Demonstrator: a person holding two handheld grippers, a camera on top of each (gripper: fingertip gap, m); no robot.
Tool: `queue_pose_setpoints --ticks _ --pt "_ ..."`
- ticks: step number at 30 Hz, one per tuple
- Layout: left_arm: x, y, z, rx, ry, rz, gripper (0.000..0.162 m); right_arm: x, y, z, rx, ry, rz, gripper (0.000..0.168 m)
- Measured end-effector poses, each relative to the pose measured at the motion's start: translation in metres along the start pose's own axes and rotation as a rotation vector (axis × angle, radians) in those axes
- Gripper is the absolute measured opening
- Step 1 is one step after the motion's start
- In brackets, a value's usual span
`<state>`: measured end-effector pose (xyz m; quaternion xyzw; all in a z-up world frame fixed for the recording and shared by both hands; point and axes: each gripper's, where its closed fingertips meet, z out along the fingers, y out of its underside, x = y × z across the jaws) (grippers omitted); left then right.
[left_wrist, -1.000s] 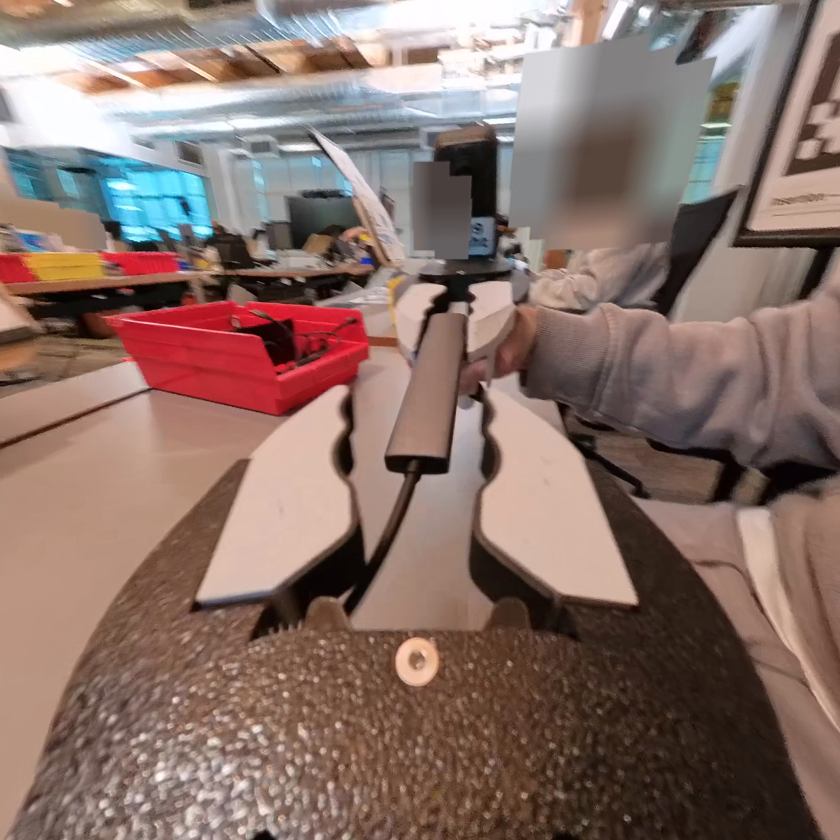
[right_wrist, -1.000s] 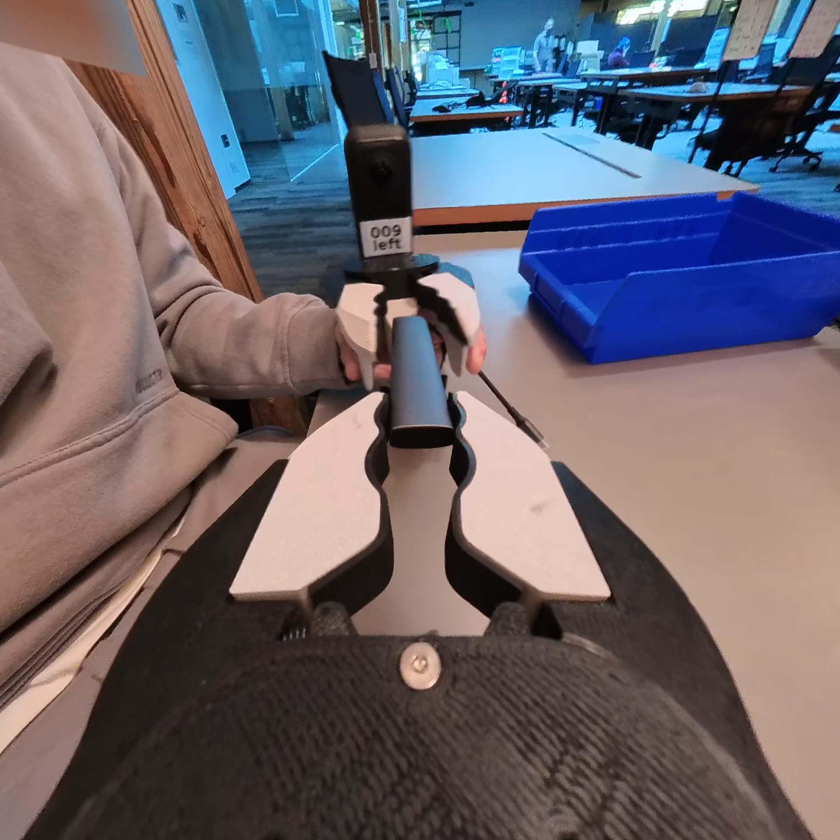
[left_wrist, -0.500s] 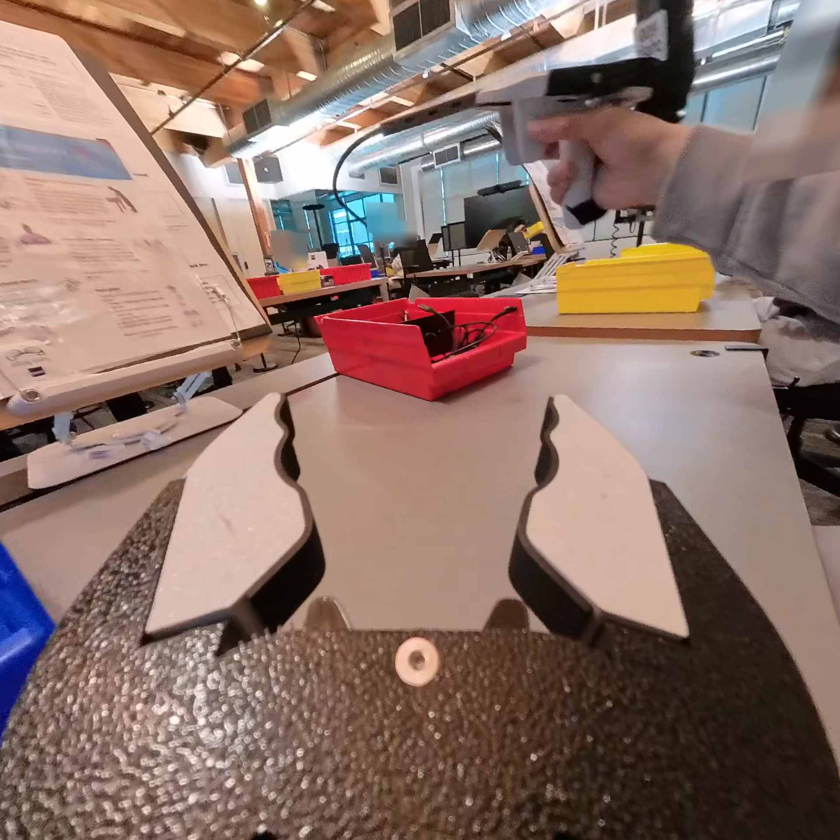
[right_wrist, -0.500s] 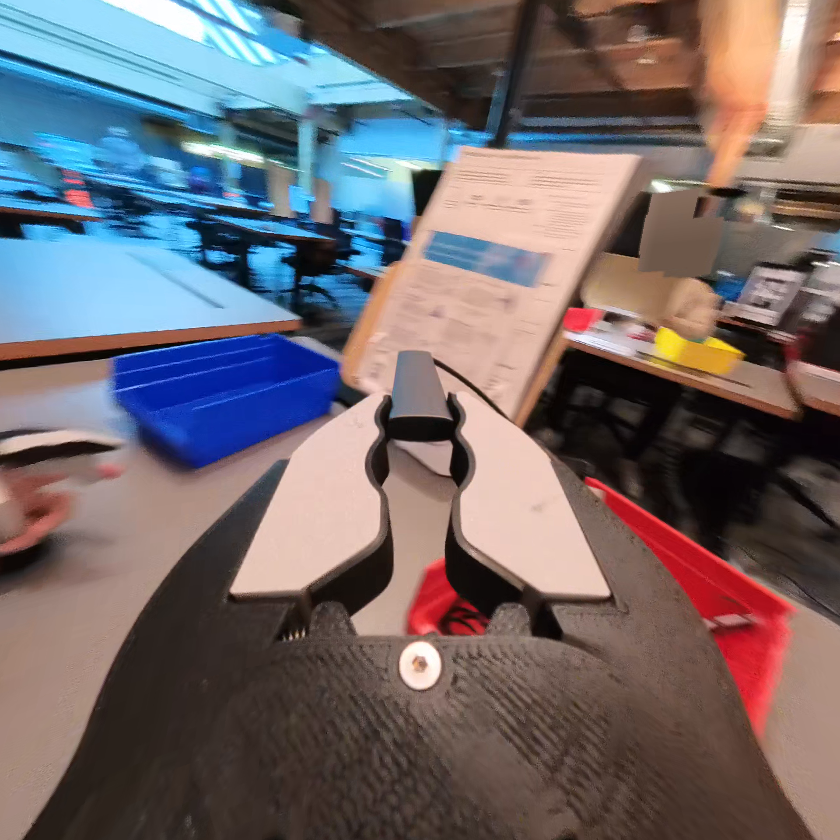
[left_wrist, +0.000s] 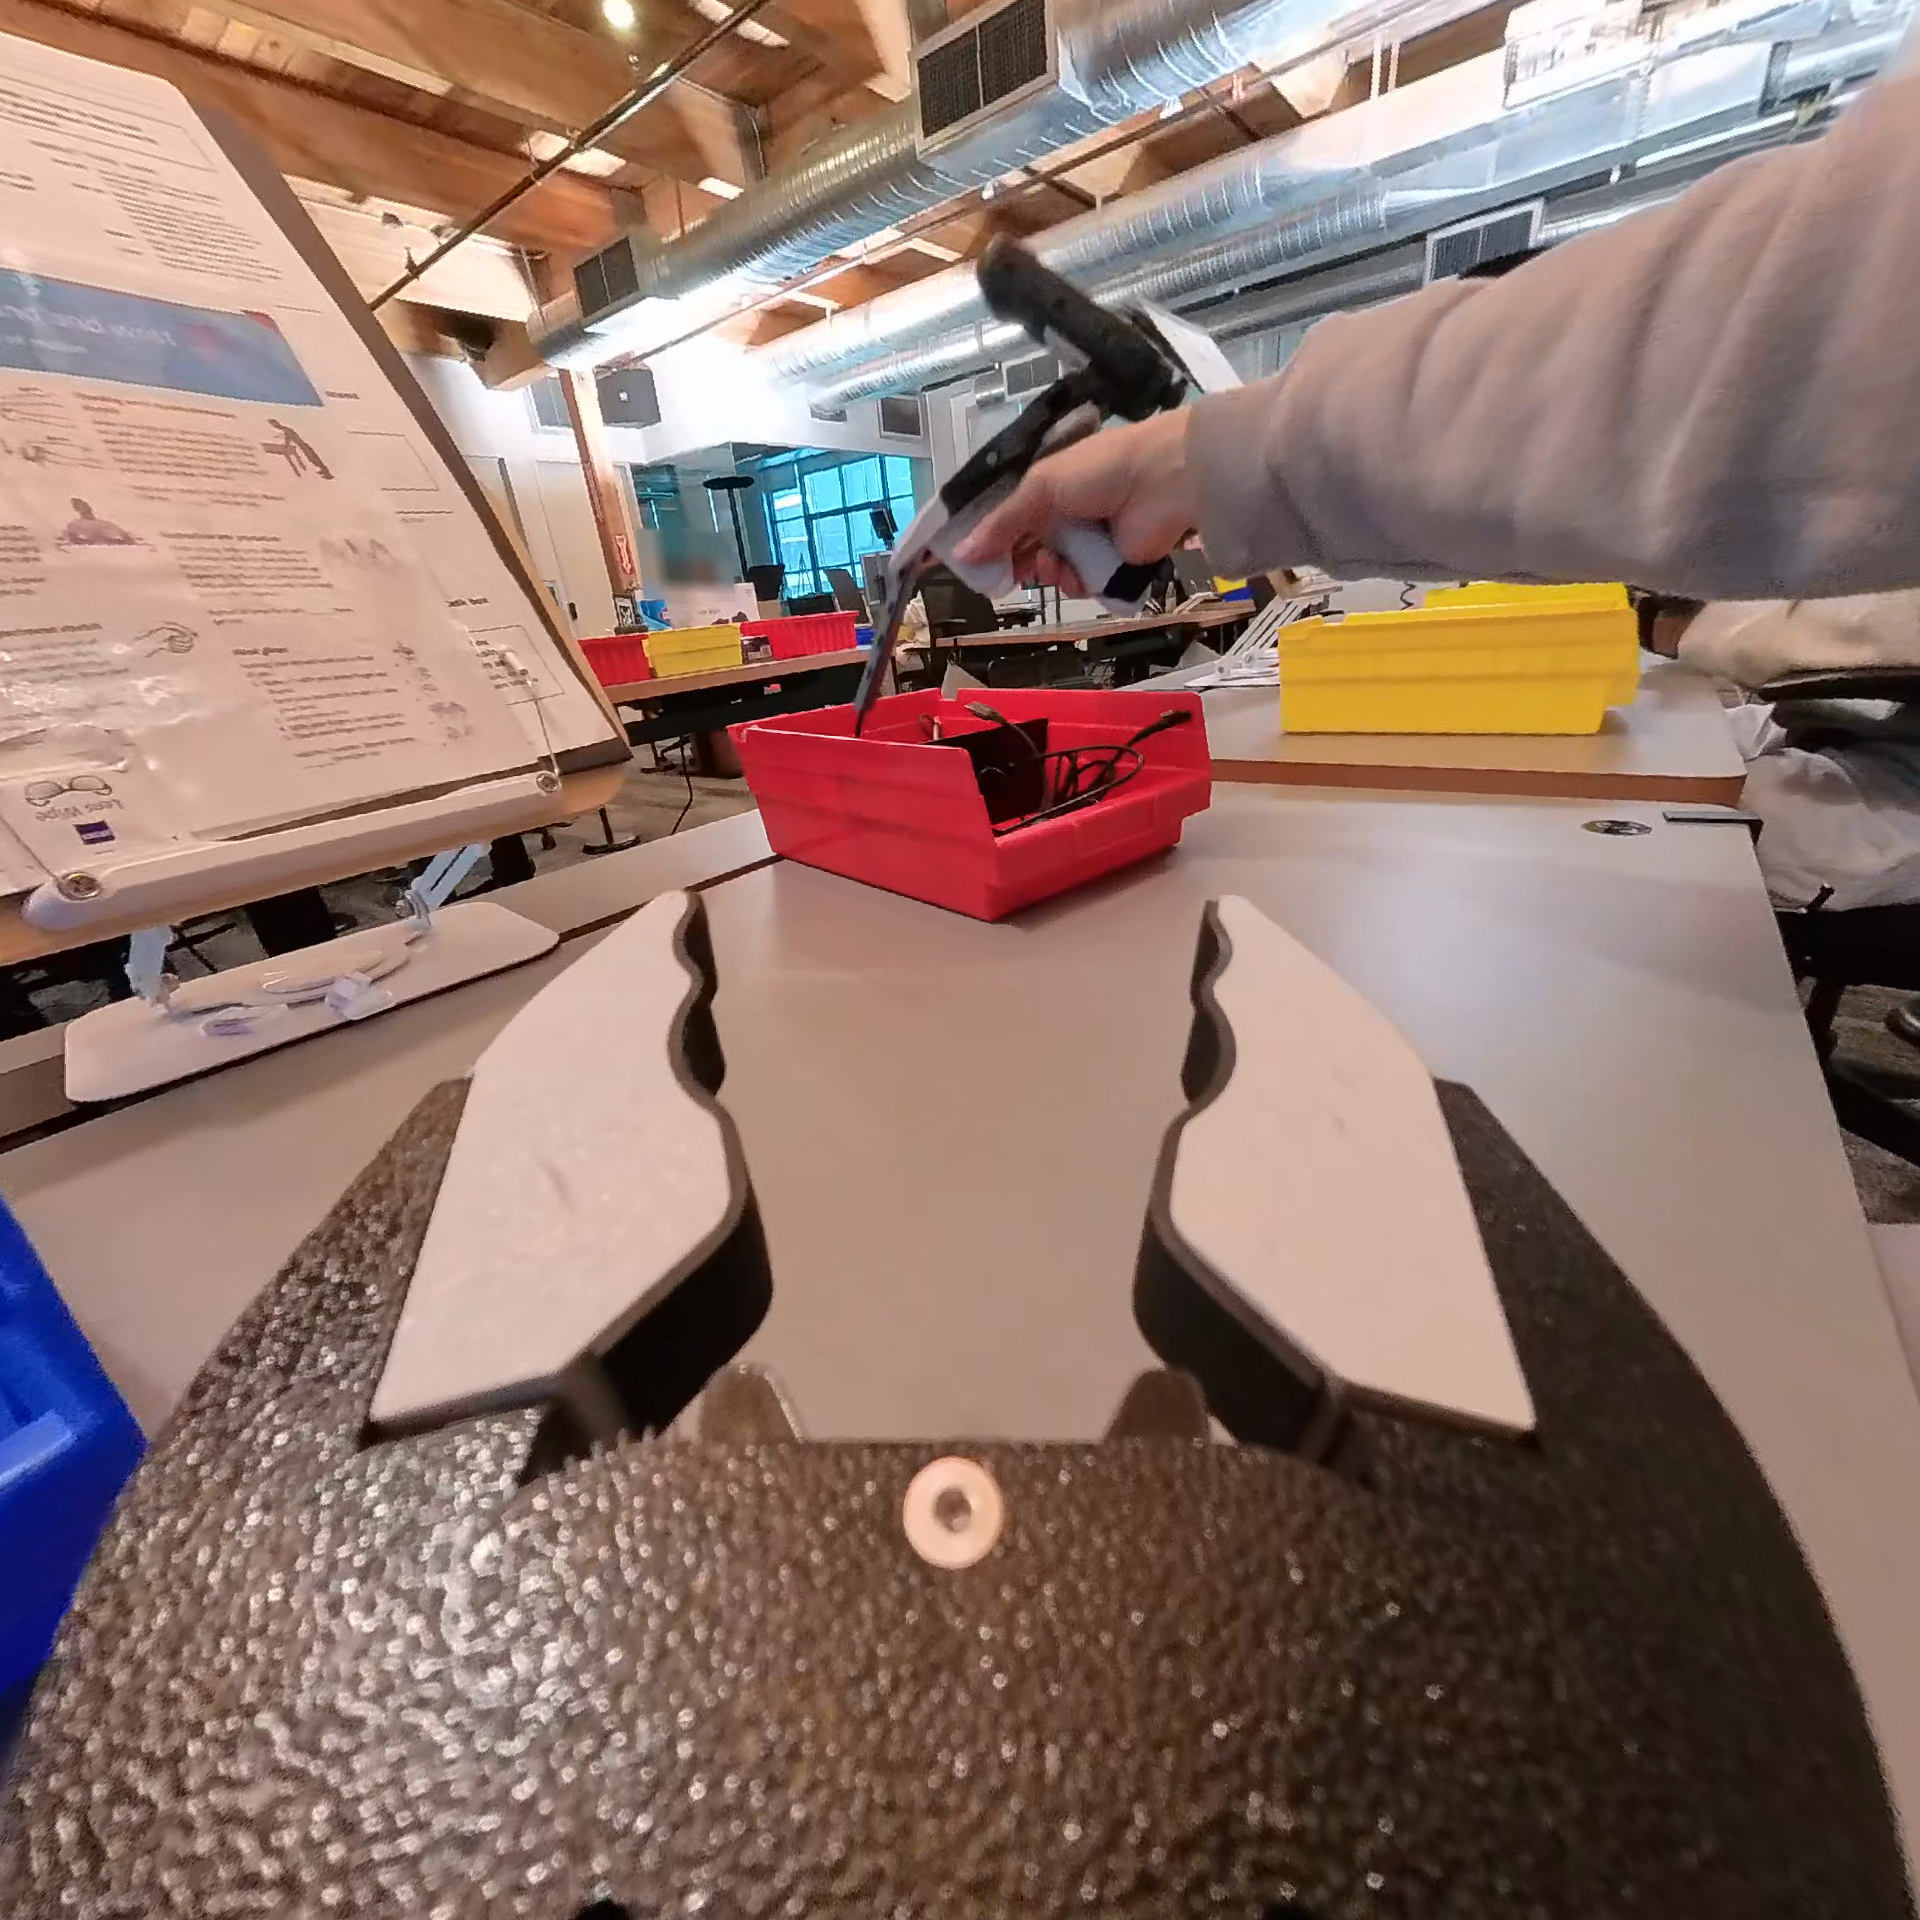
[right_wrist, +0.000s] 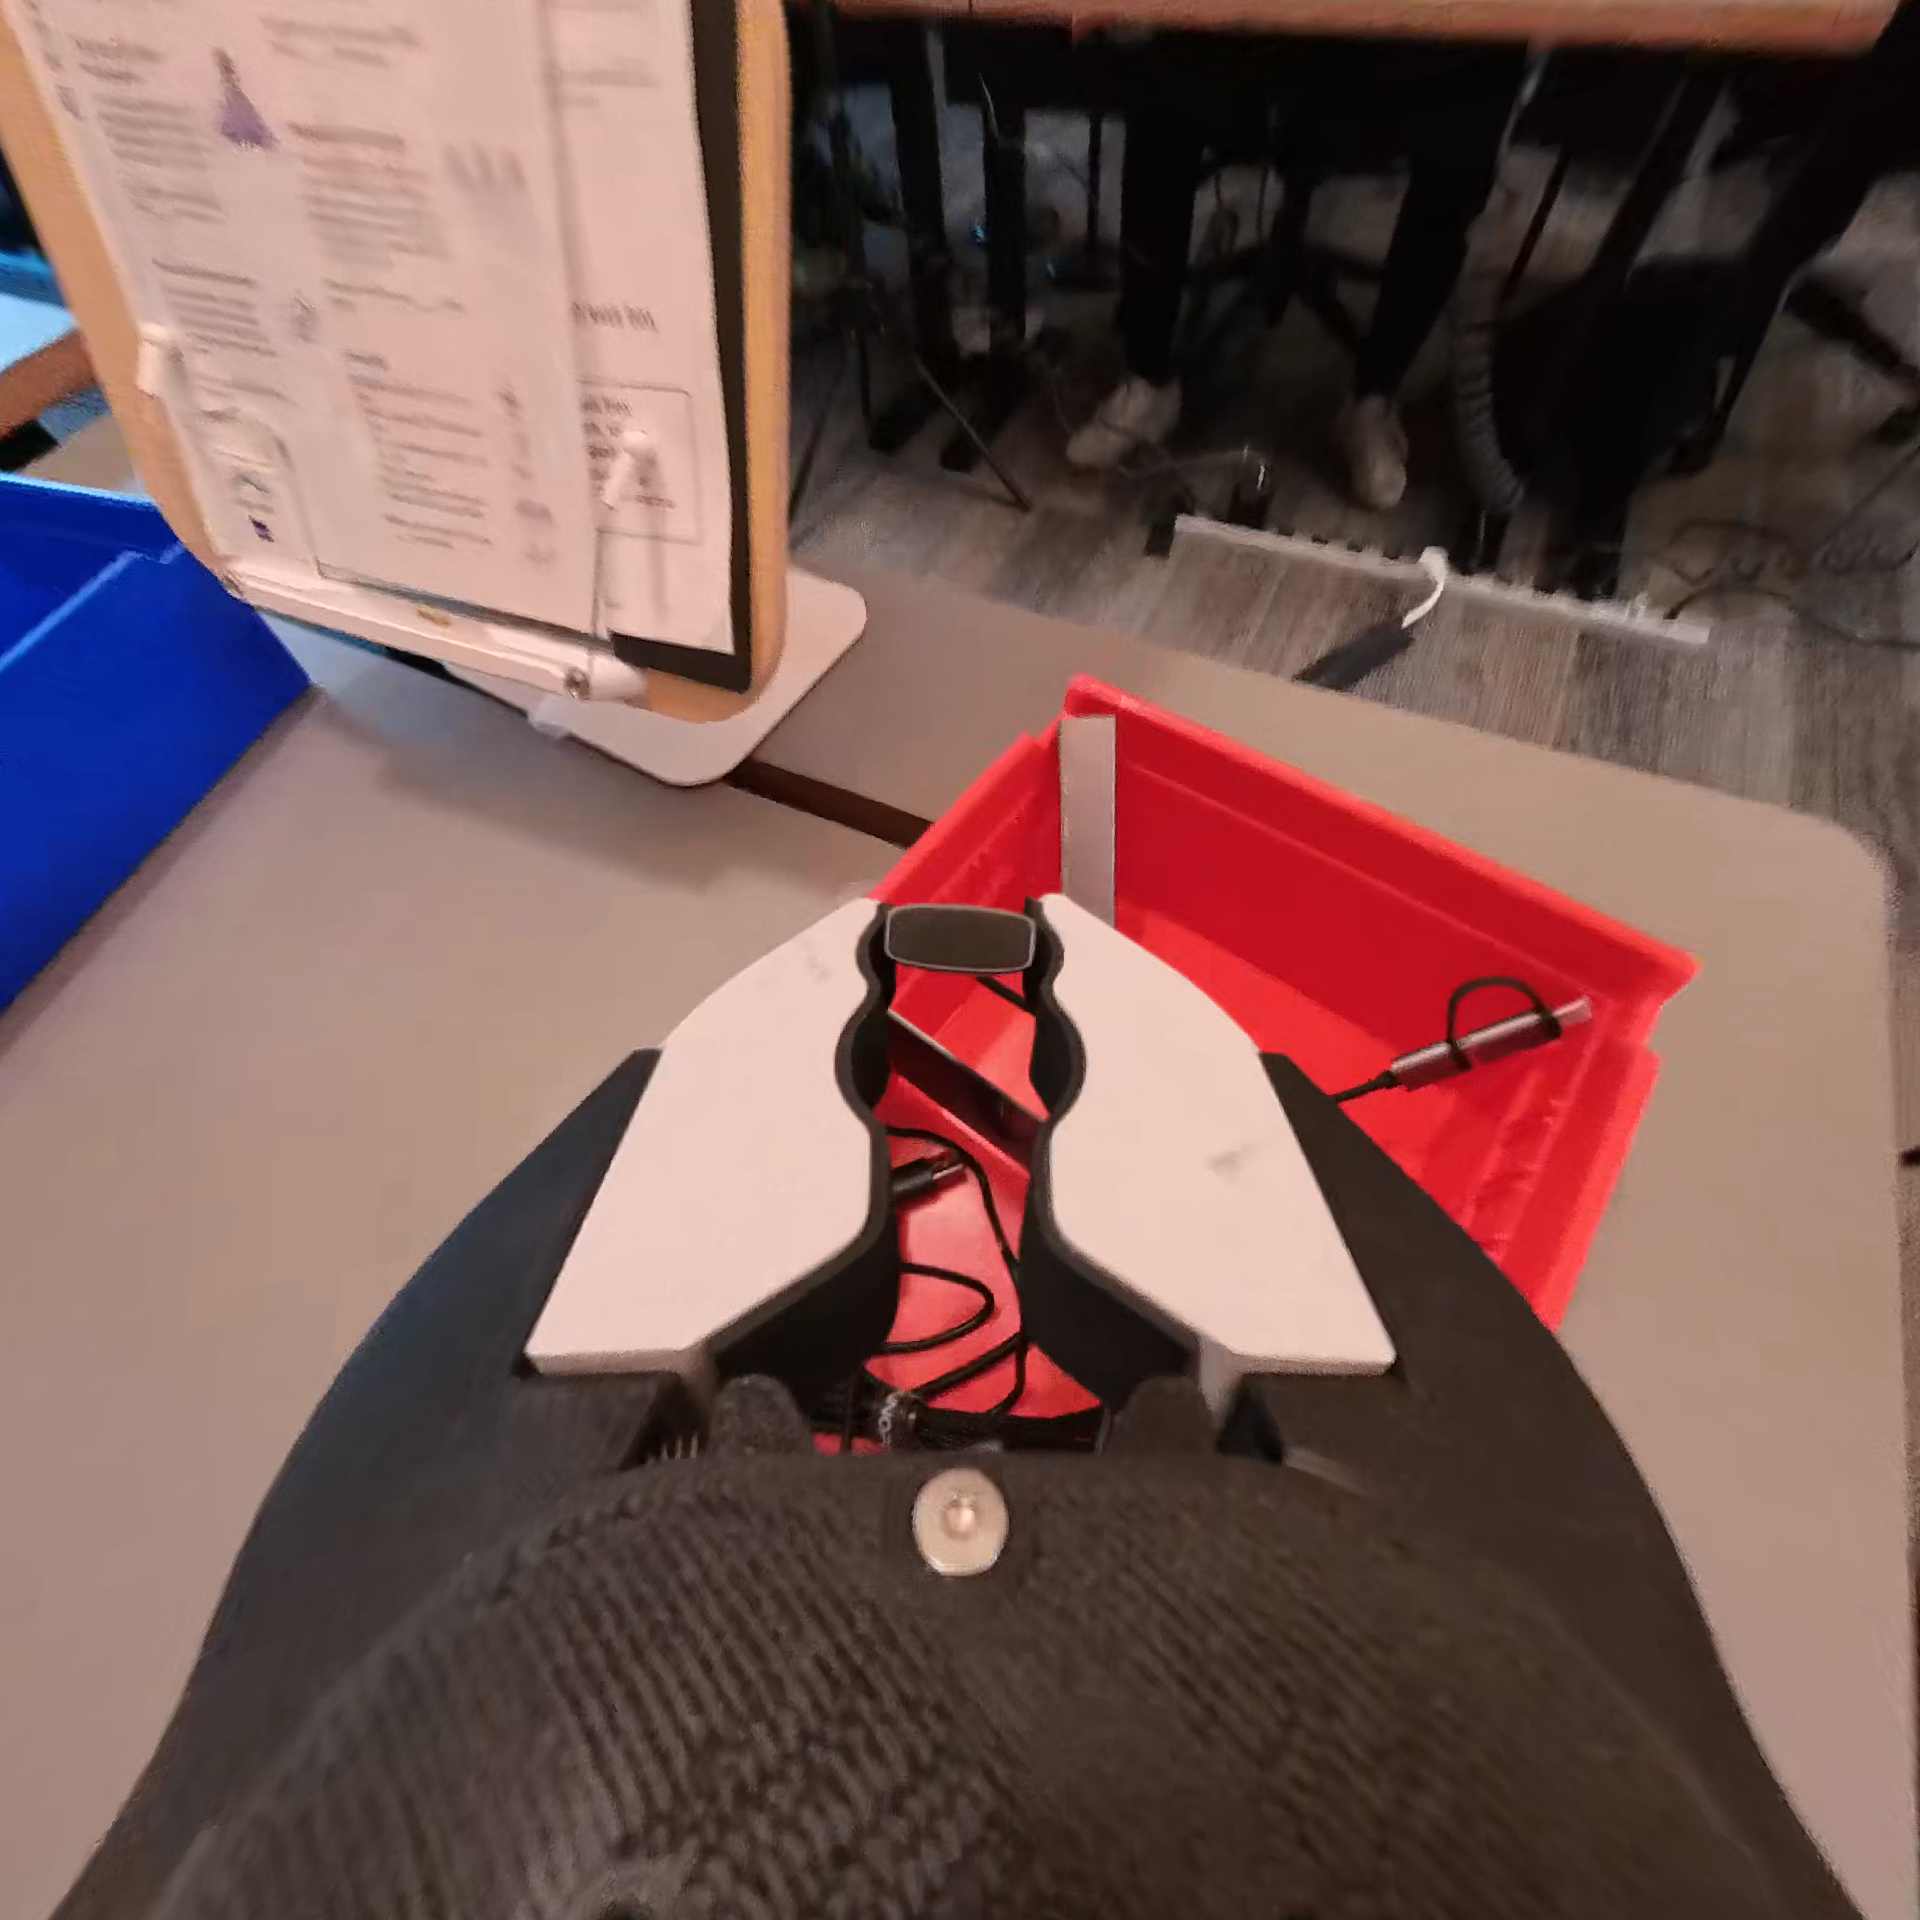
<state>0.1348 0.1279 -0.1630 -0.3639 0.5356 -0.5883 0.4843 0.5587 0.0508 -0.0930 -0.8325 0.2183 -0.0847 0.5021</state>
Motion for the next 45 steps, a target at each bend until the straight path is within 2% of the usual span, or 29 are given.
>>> queue_pose_setpoints --ticks 3,4,6,7,9,13,16,20,23,28,32,34,36,37,38,42,45 --pt "-0.002 -0.001 -0.001 0.009 -0.006 -0.014 0.085 0.013 0.015 0.024 -0.079 0.005 0.108 0.024" --pt "-0.003 -0.002 -0.001 0.014 -0.009 -0.019 0.084 0.033 0.018 0.029 -0.090 0.126 0.138 0.029" --pt "-0.005 -0.003 -0.002 0.023 -0.017 -0.029 0.084 0.086 0.018 0.017 -0.083 0.489 0.085 0.056" --pt "-0.005 -0.003 -0.002 0.026 -0.016 -0.033 0.083 0.099 0.016 0.011 -0.075 0.578 0.020 0.062" --pt "-0.006 -0.004 -0.003 0.033 -0.015 -0.040 0.083 0.109 0.012 0.002 -0.090 0.664 -0.108 0.061" --pt "-0.007 -0.005 -0.004 0.040 -0.011 -0.048 0.082 0.088 0.013 0.007 -0.079 0.532 -0.205 0.056" --pt "-0.005 -0.005 -0.004 0.044 -0.006 -0.041 0.082 0.081 0.014 -0.007 -0.050 0.517 -0.176 0.051" --pt "-0.006 -0.007 -0.005 0.056 -0.008 -0.044 0.081 0.047 0.034 -0.035 -0.001 0.443 -0.171 0.050" --pt "-0.005 -0.006 -0.005 0.050 -0.009 -0.038 0.080 -0.001 0.064 -0.069 0.102 0.375 -0.155 0.048" --pt "-0.003 0.005 0.001 -0.051 -0.049 0.032 0.075 -0.075 0.140 -0.124 0.230 0.258 -0.054 0.045" --pt "-0.008 0.033 0.016 -0.275 -0.162 0.063 0.073 -0.093 0.185 -0.145 0.248 0.232 -0.034 0.069" --pt "-0.008 0.044 0.037 -0.365 -0.201 0.042 0.077 -0.086 0.195 -0.153 0.247 0.264 -0.066 0.071" --pt "-0.002 0.046 0.073 -0.406 -0.197 0.014 0.078 -0.074 0.199 -0.161 0.214 0.282 -0.107 0.079" --pt "0.003 0.046 0.095 -0.417 -0.184 -0.006 0.078 -0.061 0.199 -0.169 0.206 0.338 -0.058 0.079" --pt "0.009 0.045 0.119 -0.428 -0.170 -0.016 0.078 -0.054 0.195 -0.178 0.230 0.366 0.001 0.076" --pt "0.019 0.048 0.213 -0.497 -0.177 0.034 0.081 -0.055 0.180 -0.199 0.379 0.280 0.055 0.067" --pt "0.015 0.058 0.269 -0.546 -0.210 0.108 0.078 -0.042 0.185 -0.209 0.380 0.297 0.111 0.066"
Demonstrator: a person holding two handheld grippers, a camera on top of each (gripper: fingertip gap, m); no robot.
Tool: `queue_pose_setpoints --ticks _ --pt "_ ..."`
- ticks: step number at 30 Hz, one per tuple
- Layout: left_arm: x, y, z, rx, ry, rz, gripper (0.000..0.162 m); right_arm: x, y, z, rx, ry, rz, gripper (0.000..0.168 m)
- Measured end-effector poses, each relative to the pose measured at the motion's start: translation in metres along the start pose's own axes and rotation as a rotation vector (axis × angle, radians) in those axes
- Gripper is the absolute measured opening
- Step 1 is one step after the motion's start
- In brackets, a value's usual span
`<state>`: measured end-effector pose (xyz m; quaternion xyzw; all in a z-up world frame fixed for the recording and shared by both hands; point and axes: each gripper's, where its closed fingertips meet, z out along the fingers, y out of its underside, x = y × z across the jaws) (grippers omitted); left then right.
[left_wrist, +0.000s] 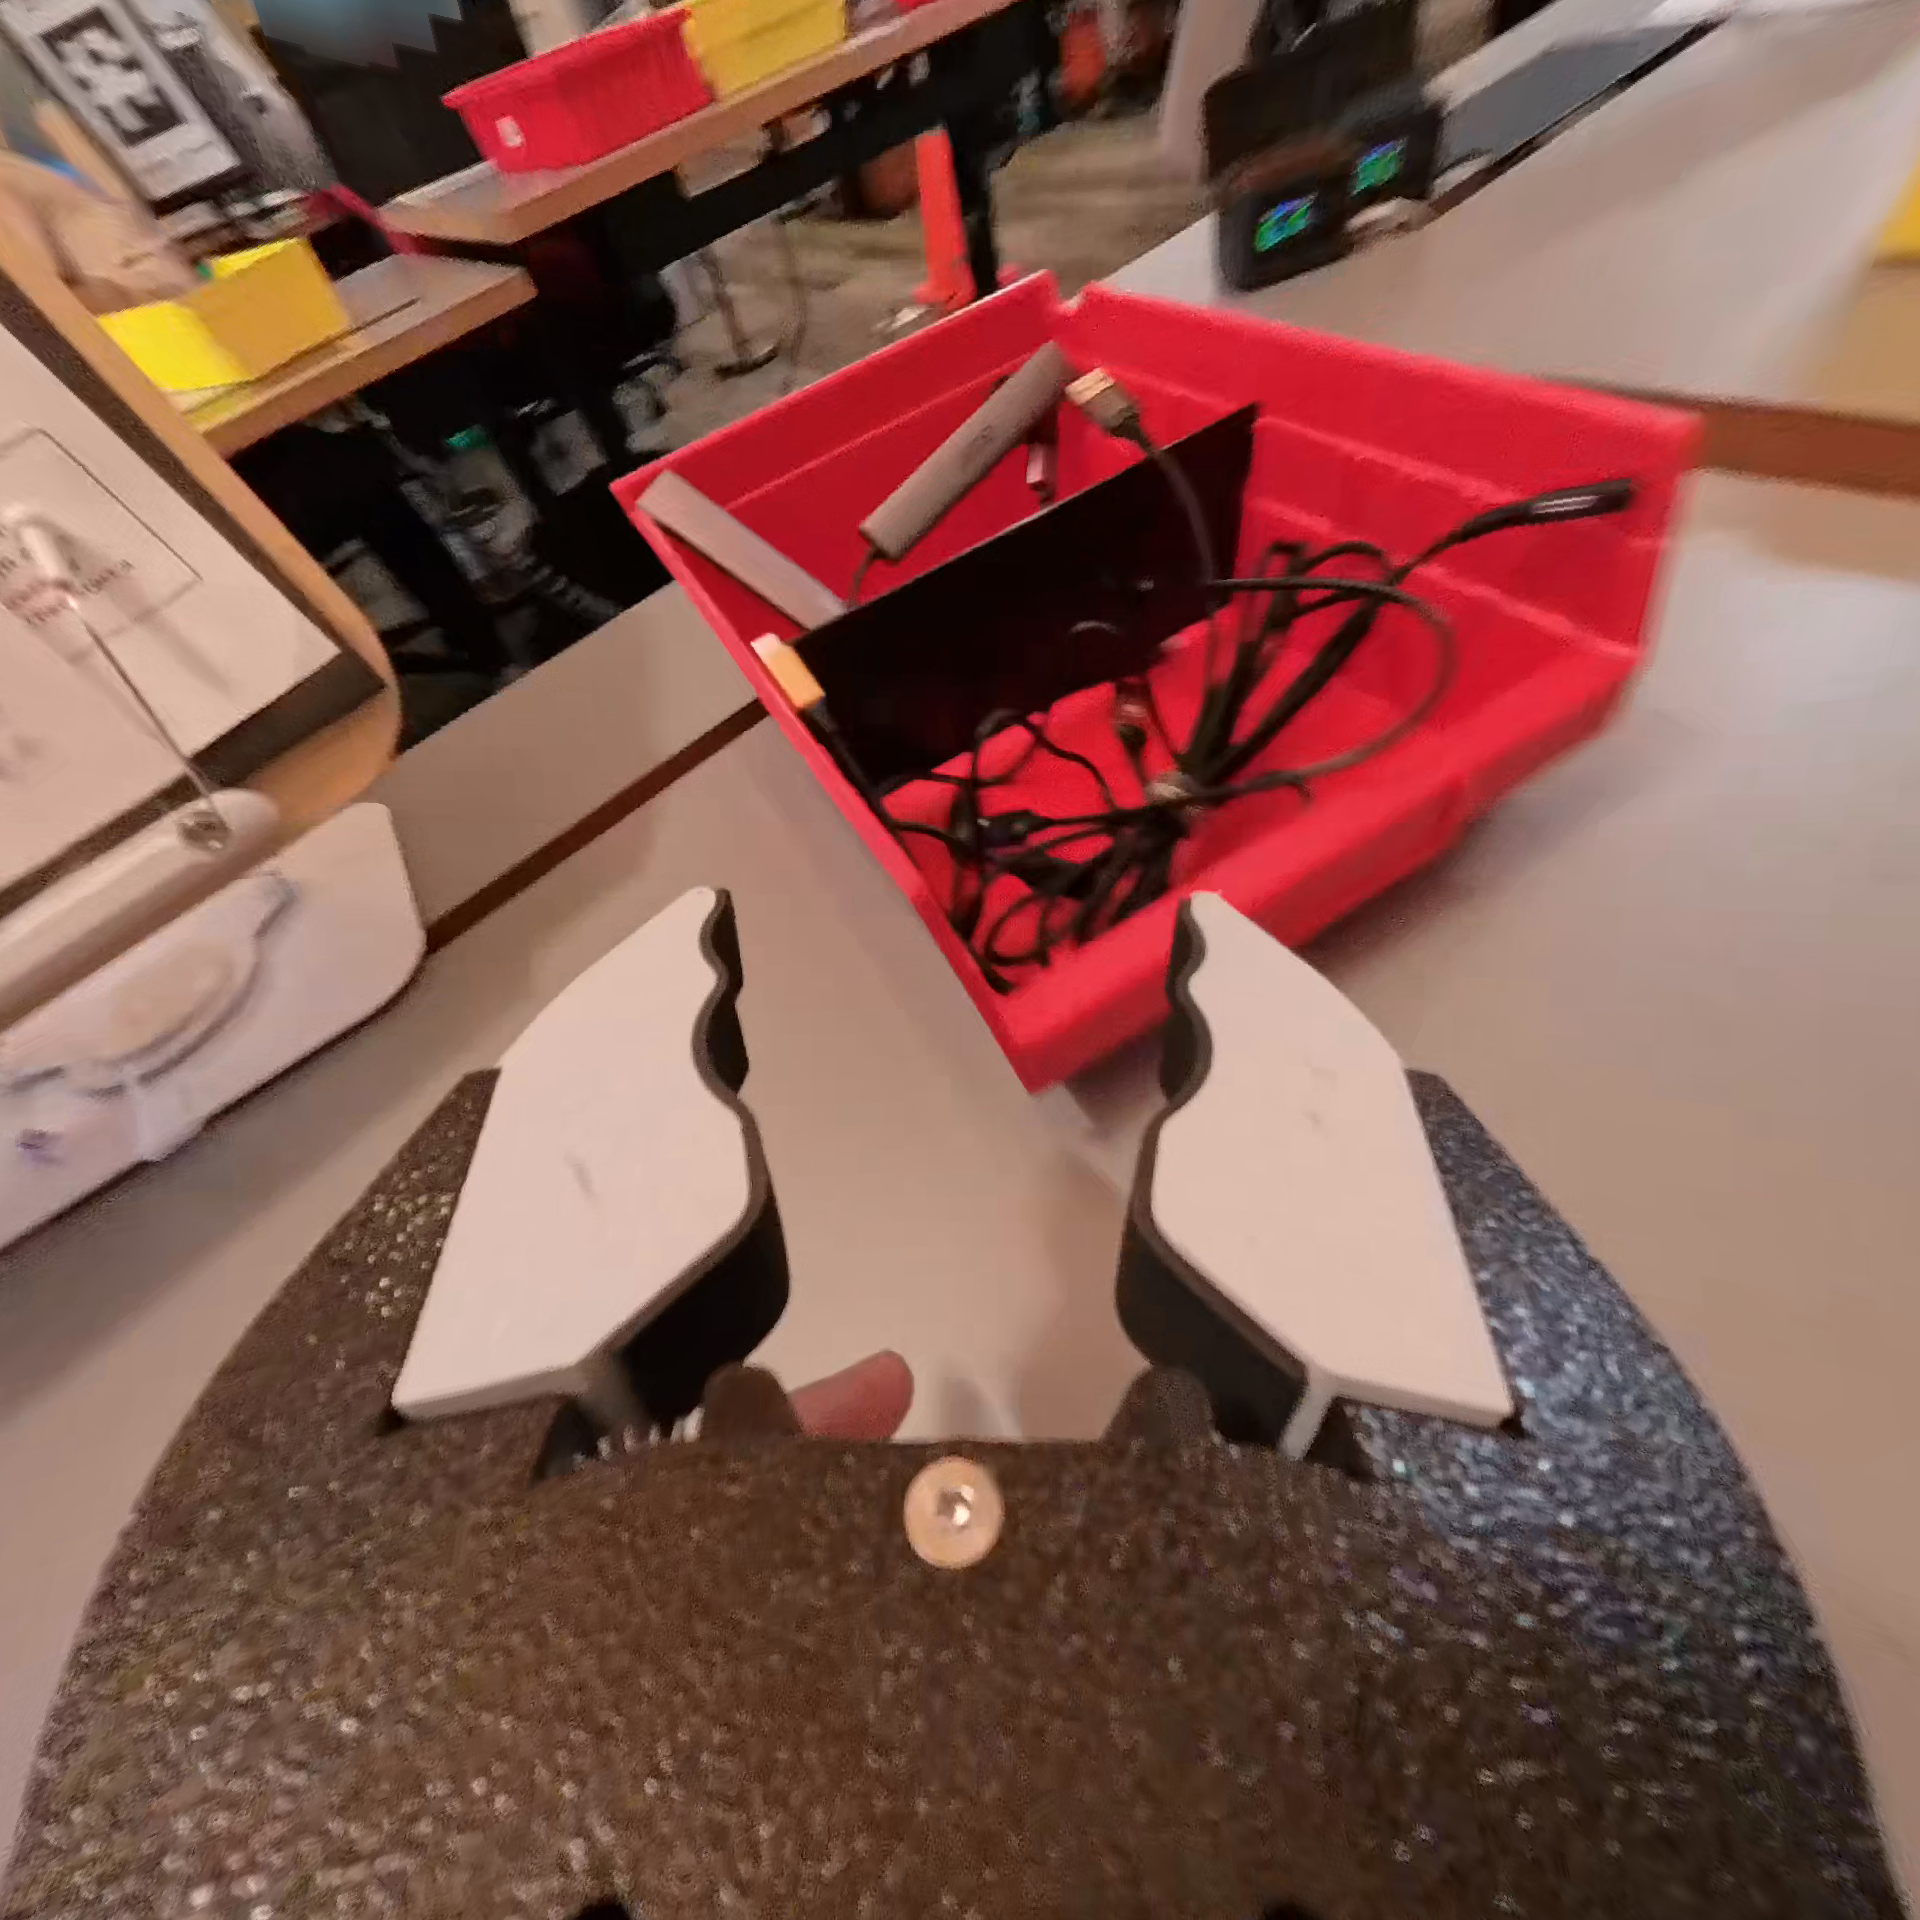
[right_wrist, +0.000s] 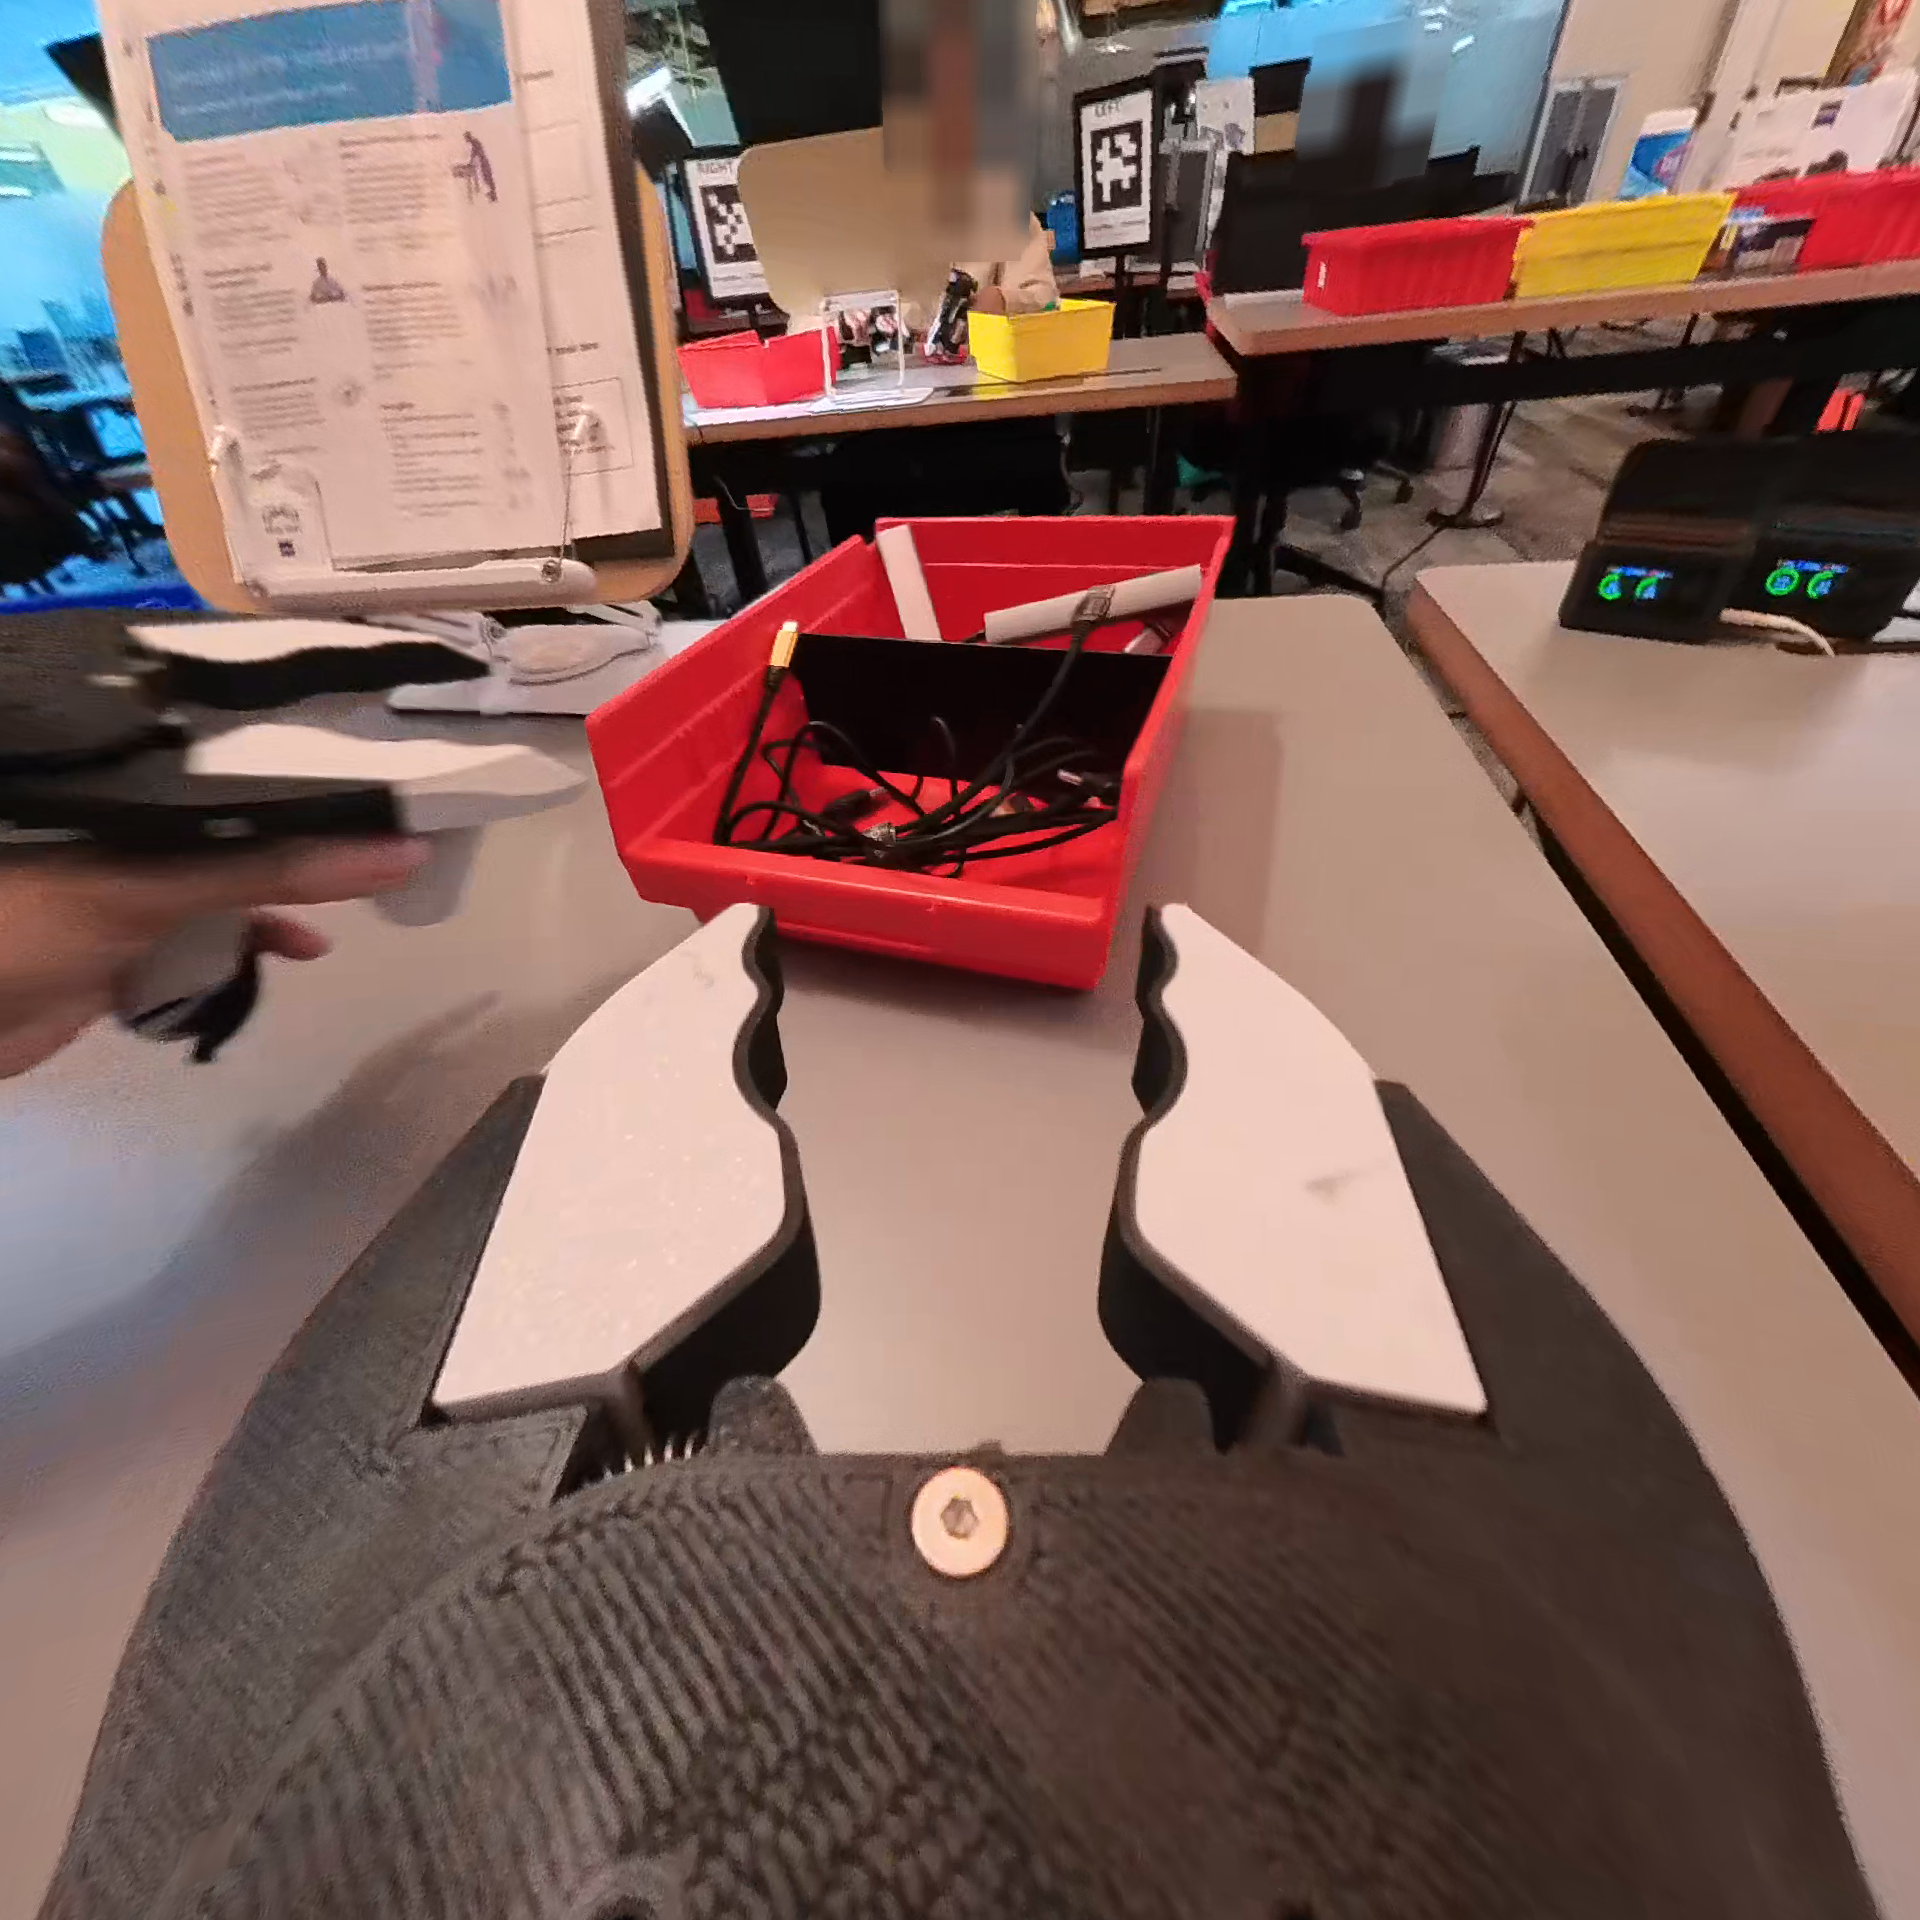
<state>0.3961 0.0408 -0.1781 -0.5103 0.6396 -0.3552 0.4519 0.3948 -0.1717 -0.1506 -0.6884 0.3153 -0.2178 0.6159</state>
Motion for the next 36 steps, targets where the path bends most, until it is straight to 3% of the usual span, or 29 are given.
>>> queue_pose_setpoints --ticks 3,6,8,9,15,19,24,32,36 --pt "-0.016 0.003 0.045 -0.096 -0.126 0.055 0.072 0.008 -0.005 -0.007 0.032 -0.016 0.055 0.063" --pt "-0.025 0.024 0.074 -0.229 -0.128 0.036 0.062 0.014 -0.010 -0.014 0.059 -0.035 0.094 0.061" --pt "-0.025 0.025 0.082 -0.224 -0.069 -0.048 0.016 0.020 -0.010 -0.017 0.064 -0.026 0.117 0.059" --pt "-0.031 0.026 0.082 -0.212 -0.081 -0.057 0.009 0.023 -0.010 -0.018 0.065 -0.024 0.130 0.059" --pt "-0.048 0.039 0.054 -0.162 -0.020 -0.049 0.007 0.025 -0.016 -0.026 0.068 -0.039 0.138 0.056" --pt "-0.055 0.061 0.001 -0.183 0.044 -0.059 0.007 0.017 -0.024 -0.026 0.079 -0.037 0.092 0.056" --pt "-0.063 0.097 -0.092 -0.179 0.117 -0.088 0.005 -0.023 -0.023 -0.013 0.047 -0.114 0.037 0.055" --pt "-0.075 0.160 -0.257 -0.149 0.112 -0.061 0.005 -0.173 -0.032 0.012 0.041 -0.403 -0.100 0.059" --pt "-0.093 0.191 -0.331 -0.189 0.099 -0.049 0.006 -0.251 -0.051 0.037 0.061 -0.471 -0.136 0.073"
